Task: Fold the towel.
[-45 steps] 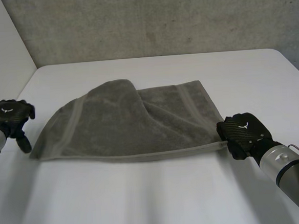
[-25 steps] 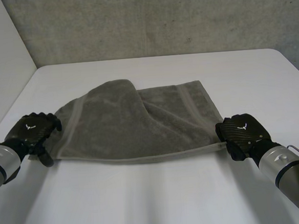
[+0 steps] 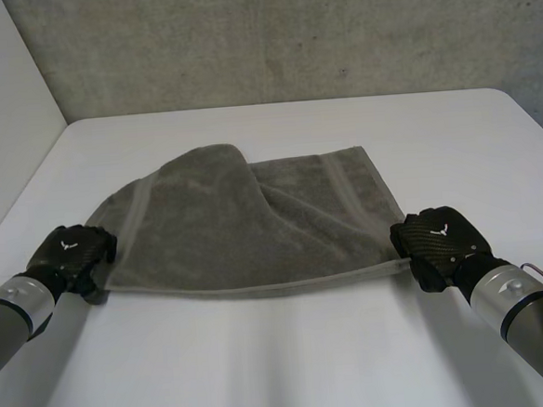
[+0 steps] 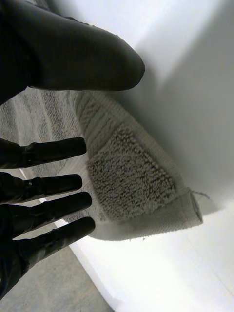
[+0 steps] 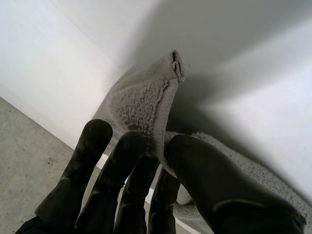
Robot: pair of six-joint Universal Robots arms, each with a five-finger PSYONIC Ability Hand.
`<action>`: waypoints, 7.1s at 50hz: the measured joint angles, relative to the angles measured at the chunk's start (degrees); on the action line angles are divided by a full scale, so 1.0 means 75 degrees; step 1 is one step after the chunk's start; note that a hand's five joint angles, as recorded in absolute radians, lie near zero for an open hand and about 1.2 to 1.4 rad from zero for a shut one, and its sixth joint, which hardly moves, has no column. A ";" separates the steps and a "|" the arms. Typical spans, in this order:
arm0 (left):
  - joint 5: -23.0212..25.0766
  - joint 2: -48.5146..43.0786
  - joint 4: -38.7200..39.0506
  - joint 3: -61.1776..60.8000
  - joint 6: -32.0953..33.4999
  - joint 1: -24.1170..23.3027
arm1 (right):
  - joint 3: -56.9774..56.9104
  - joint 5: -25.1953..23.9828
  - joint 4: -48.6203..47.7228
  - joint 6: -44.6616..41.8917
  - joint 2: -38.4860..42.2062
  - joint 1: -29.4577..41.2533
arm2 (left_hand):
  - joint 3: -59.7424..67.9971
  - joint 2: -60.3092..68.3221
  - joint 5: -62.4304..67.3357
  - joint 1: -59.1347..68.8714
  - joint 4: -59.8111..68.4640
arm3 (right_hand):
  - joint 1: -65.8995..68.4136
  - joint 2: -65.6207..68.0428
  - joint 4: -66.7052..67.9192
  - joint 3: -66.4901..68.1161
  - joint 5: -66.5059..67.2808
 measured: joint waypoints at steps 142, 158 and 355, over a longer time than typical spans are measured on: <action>-0.0205 0.0875 -0.1850 0.5177 -0.4429 -0.1122 | -1.0025 0.0874 0.6825 -0.0963 0.1869 0.0352 | 0.6213 0.6190 0.5946 0.5808 0.6377 | 0.0007 0.0057 0.0014 0.0021 0.0026; 0.2356 0.2710 -0.1757 0.0606 -0.2897 0.0814 | -0.5760 -0.0590 0.6946 -0.2126 -0.0030 -0.1500 | 0.6217 0.6190 0.5946 0.5813 0.6377 | 0.0007 0.0057 0.0015 0.0022 0.0026; -0.0550 -0.2640 0.0939 0.4013 -0.2530 -0.4193 | -0.1474 0.1710 0.0743 -0.0181 0.1127 0.0931 | 0.0559 0.0566 0.0554 0.0543 0.0555 | -0.8484 -0.8333 -0.8300 -0.8457 -0.8478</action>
